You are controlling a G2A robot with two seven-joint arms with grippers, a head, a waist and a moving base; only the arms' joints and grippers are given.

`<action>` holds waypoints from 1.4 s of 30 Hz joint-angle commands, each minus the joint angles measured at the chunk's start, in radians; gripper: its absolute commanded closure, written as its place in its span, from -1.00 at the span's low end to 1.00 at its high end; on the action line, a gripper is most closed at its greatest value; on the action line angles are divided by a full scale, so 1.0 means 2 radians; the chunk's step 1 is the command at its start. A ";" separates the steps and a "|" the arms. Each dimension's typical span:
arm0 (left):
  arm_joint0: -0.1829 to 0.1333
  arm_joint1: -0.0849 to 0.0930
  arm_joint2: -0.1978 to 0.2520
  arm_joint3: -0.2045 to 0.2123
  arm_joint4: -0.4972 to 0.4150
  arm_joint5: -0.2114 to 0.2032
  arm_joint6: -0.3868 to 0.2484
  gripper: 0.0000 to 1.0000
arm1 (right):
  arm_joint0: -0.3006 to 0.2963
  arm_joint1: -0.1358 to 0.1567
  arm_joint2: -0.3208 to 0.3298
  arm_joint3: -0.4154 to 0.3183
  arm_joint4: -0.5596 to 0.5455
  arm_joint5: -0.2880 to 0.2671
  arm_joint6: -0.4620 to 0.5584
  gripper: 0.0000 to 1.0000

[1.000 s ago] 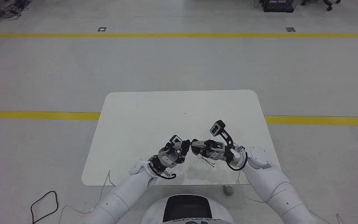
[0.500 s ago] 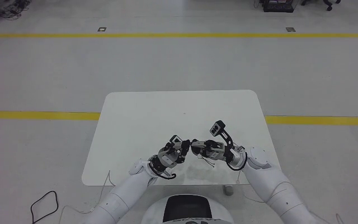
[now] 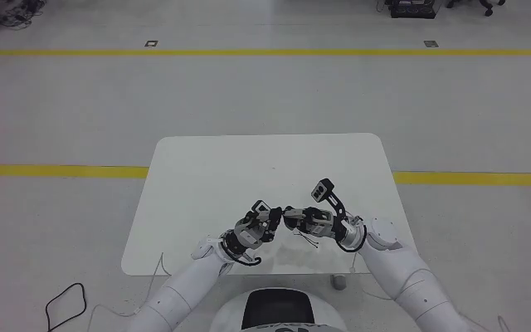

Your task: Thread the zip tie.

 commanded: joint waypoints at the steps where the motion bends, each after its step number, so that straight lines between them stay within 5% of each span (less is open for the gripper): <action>1: 0.000 0.000 0.000 0.000 0.000 0.000 0.000 1.00 | 0.000 0.000 0.000 0.000 -0.001 0.000 0.000 1.00; 42: 0.000 0.000 0.000 0.000 0.000 0.000 0.000 1.00 | 0.001 -0.002 0.000 0.007 -0.006 0.002 -0.004 1.00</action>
